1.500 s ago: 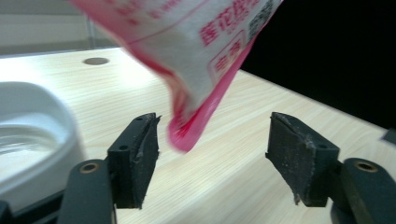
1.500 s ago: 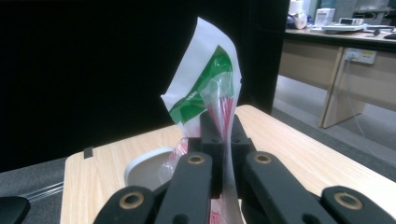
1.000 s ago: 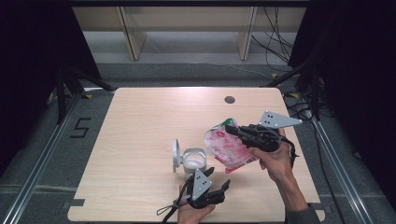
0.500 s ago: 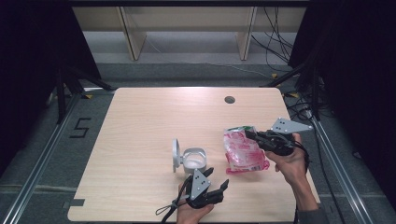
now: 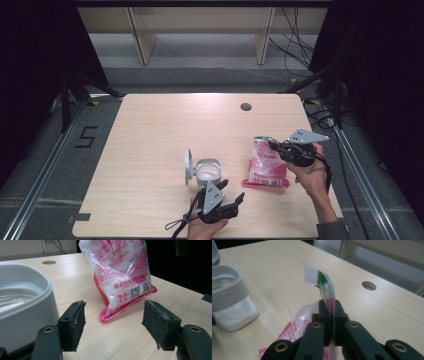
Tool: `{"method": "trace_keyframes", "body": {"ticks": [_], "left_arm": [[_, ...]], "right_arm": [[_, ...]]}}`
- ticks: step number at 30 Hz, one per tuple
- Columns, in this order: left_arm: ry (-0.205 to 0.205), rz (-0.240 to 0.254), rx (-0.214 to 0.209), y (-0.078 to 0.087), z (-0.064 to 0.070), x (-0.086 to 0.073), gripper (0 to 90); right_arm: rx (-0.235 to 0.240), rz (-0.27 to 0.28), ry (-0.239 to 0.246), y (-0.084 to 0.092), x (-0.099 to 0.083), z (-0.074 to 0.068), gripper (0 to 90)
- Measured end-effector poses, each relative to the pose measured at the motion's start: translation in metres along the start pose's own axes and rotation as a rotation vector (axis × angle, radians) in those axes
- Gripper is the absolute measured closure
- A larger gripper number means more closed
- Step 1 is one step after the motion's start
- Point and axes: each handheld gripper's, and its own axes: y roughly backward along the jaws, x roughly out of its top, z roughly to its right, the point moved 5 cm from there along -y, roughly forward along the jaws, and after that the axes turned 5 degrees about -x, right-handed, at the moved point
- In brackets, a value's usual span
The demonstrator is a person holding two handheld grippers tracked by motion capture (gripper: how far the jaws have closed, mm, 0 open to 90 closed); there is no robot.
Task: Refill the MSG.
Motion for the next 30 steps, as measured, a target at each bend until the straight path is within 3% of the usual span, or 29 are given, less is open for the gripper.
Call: {"method": "trace_keyframes", "body": {"ticks": [2, 3, 4, 5, 9, 10, 11, 14, 16, 17, 18, 20, 22, 26, 28, 29, 30], "left_arm": [[-0.029, 0.007, -0.006, 0.001, -0.003, 0.001, 33.5], [-0.019, 0.000, -0.003, 0.003, -0.002, 0.002, 33.4], [-0.021, 0.008, -0.007, 0.003, -0.003, 0.002, 33.4], [-0.033, -0.004, -0.003, 0.005, -0.003, 0.002, 33.3], [-0.037, -0.005, -0.013, 0.007, -0.003, 0.003, 32.7], [-0.012, -0.005, -0.010, 0.008, -0.001, 0.002, 32.5], [-0.016, -0.010, -0.014, 0.008, -0.001, 0.002, 32.4], [-0.020, -0.023, -0.019, 0.008, -0.001, 0.001, 31.6], [-0.027, -0.037, -0.029, 0.009, -0.001, 0.000, 31.6], [-0.030, -0.038, -0.030, 0.009, 0.000, 0.001, 31.6], [-0.025, -0.030, -0.035, 0.010, 0.000, 0.002, 31.5], [-0.033, -0.030, -0.039, 0.013, 0.001, 0.003, 31.4], [-0.035, -0.036, -0.039, 0.015, -0.001, 0.004, 31.5], [-0.021, -0.014, -0.052, 0.017, -0.003, 0.005, 33.2], [-0.026, -0.026, -0.047, 0.021, -0.005, 0.005, 33.2], [-0.023, -0.028, -0.043, 0.022, -0.005, 0.005, 33.3], [-0.031, -0.029, -0.051, 0.024, -0.006, 0.005, 33.3]], "right_arm": [[-0.005, -0.015, -0.028, -0.003, -0.005, 0.002, 89.3], [-0.011, -0.020, -0.018, -0.004, -0.007, 0.004, 89.3], [-0.009, -0.036, -0.039, -0.005, -0.010, 0.003, 89.2], [-0.016, -0.036, -0.011, -0.006, -0.011, 0.005, 89.1], [-0.035, -0.080, -0.037, -0.010, -0.019, 0.006, 88.5], [-0.041, -0.088, -0.043, -0.012, -0.021, 0.007, 88.4], [-0.041, -0.098, -0.052, -0.012, -0.023, 0.008, 88.4], [-0.049, -0.102, -0.066, -0.012, -0.027, 0.012, 87.9], [-0.061, -0.097, -0.047, -0.015, -0.029, 0.016, 87.2], [-0.064, -0.114, -0.071, -0.015, -0.032, 0.015, 86.7], [-0.071, -0.107, -0.046, -0.017, -0.034, 0.019, 86.4], [-0.064, -0.132, -0.100, -0.019, -0.040, 0.018, 85.4], [-0.080, -0.138, -0.088, -0.021, -0.045, 0.023, 84.3], [-0.090, -0.135, -0.125, -0.020, -0.049, 0.026, 80.9], [-0.107, -0.127, -0.091, -0.021, -0.051, 0.031, 77.8], [-0.104, -0.126, -0.096, -0.021, -0.051, 0.031, 75.2], [-0.115, -0.142, -0.140, -0.019, -0.053, 0.029, 73.6]]}}
